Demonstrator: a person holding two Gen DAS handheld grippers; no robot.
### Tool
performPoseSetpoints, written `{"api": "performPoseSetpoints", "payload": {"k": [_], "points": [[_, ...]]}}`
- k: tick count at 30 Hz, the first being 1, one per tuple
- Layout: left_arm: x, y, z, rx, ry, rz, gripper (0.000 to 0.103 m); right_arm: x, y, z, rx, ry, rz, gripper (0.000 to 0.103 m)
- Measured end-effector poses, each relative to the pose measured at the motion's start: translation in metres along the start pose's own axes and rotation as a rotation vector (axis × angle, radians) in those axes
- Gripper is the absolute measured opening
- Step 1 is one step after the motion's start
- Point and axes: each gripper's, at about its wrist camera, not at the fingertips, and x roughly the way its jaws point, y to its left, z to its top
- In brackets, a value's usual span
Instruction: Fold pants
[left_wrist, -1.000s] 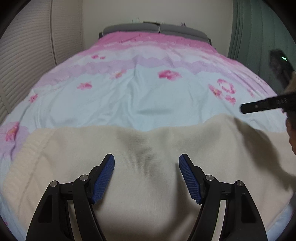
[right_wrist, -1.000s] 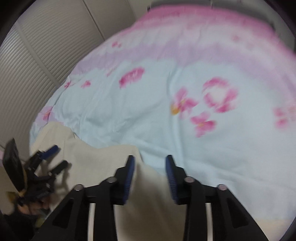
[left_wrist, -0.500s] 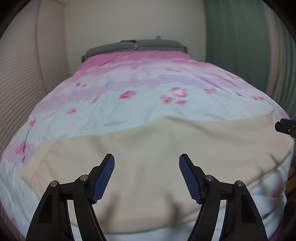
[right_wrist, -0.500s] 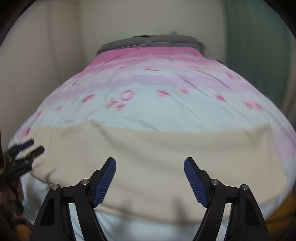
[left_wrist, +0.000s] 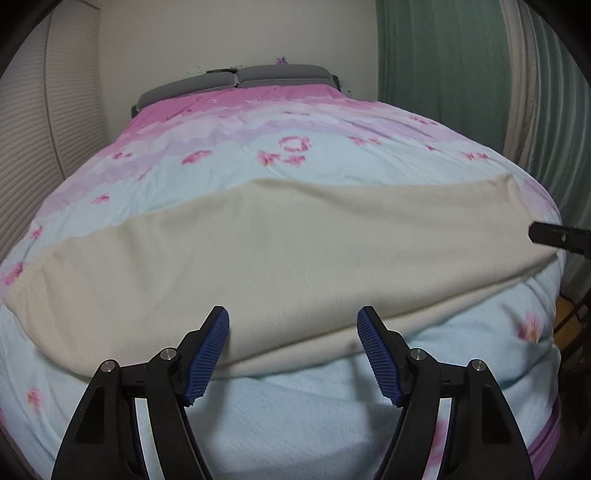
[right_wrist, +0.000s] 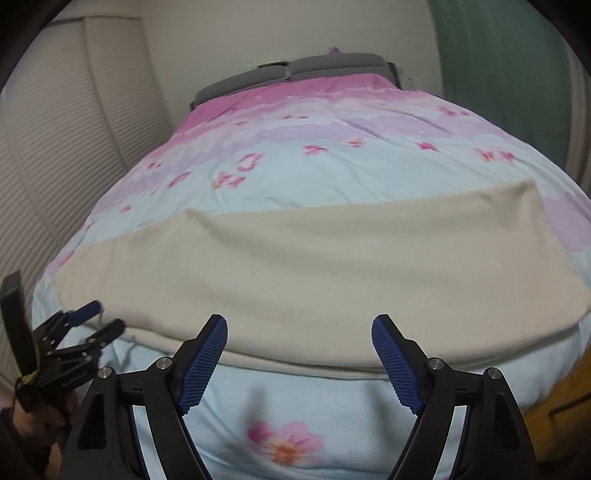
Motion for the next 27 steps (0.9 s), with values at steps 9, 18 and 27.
{"api": "performPoseSetpoints", "payload": {"k": [9,18,27], "points": [[0.019,0.003,-0.008,0.037,0.031,-0.026,0.046,0.035,0.067,-0.007,-0.254,0.028,0.047,0.082],[0.018,0.006,-0.013,0.041,0.05,-0.063,0.008,0.063,0.089,-0.013,-0.355,0.071,0.067,0.081],[0.018,0.009,-0.022,0.011,0.079,-0.078,0.007,0.097,0.084,-0.025,-0.354,0.268,0.068,0.042]]}}
